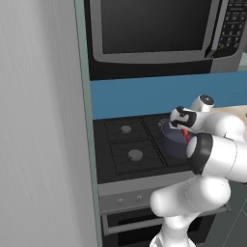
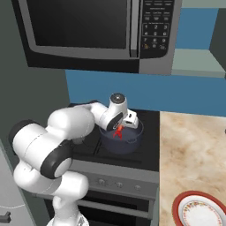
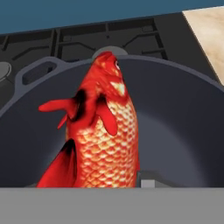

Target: Retrieve the frozen meat and place it in the pot on a burner. Then turn the burner on.

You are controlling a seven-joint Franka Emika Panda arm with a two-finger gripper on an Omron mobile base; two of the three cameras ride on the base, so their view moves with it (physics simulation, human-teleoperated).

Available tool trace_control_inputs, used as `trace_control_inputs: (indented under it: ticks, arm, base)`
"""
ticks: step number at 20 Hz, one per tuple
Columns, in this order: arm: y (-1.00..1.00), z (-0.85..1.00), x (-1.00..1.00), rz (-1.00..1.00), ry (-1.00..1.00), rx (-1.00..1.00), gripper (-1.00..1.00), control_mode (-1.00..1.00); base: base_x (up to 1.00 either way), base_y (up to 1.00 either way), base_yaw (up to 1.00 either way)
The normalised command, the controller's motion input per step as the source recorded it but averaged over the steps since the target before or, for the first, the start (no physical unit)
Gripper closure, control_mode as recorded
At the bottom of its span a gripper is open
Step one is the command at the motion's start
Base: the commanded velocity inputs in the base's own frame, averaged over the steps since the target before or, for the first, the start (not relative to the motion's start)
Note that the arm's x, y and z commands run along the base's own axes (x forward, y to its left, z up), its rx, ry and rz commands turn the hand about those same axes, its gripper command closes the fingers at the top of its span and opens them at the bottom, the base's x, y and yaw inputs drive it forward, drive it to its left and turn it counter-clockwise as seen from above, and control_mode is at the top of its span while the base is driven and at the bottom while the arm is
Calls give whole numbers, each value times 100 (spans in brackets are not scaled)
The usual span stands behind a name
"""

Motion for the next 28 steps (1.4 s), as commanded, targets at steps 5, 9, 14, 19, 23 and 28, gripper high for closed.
trace_control_inputs:
  ticks: [5,9,14,19,23,28]
  arm:
    - [0,0,1,0,0,0,100,-100]
    - [0,0,0,0,0,0,-100,-100]
    - [0,0,0,0,0,0,-100,-100]
    - [0,2,0,0,0,0,-100,-100]
    - [0,28,-4,0,0,0,-100,-100]
    - [0,37,-23,0,0,0,-100,-100]
  base:
    - [0,0,0]
    - [0,0,0]
    - [0,0,0]
    - [0,0,0]
    - [0,0,0]
    - [0,0,0]
